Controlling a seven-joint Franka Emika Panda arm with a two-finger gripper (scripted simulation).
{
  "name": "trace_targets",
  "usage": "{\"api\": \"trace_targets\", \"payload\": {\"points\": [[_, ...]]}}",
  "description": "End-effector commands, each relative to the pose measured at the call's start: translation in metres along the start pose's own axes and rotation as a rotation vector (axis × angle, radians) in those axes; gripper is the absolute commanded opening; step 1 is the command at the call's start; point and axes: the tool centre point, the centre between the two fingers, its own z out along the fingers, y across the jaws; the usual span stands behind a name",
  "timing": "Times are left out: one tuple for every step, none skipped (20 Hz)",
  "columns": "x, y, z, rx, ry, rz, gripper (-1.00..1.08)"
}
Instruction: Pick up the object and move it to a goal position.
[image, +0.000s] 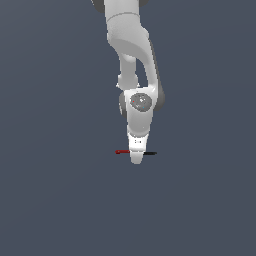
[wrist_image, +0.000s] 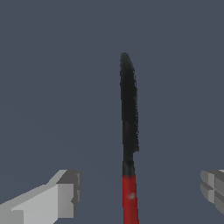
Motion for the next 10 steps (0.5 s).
{"api": "trace_targets", "payload": {"points": [[0.0007, -0.0003, 0.0012, 0.000, 0.001, -0.019, 1.00], [0.0008, -0.0003, 0.0014, 0.000, 0.001, -0.023, 1.00], [0.0009, -0.0004, 0.0016, 0.000, 0.002, -0.025, 1.00], [0.0009, -0.0004, 0.0016, 0.000, 0.002, -0.026, 1.00], [0.0008, -0.0004, 0.0014, 0.000, 0.001, -0.021, 1.00], [0.0007, -0.0004, 0.0017, 0.000, 0.001, -0.021, 1.00], [0.0007, -0.0004, 0.0027, 0.000, 0.001, -0.021, 1.00], [0.0006, -0.0004, 0.0044, 0.000, 0.001, -0.021, 1.00], [0.0008, -0.0006, 0.0067, 0.000, 0.001, -0.022, 1.00], [0.0006, -0.0006, 0.0097, 0.000, 0.001, -0.022, 1.00]]}}
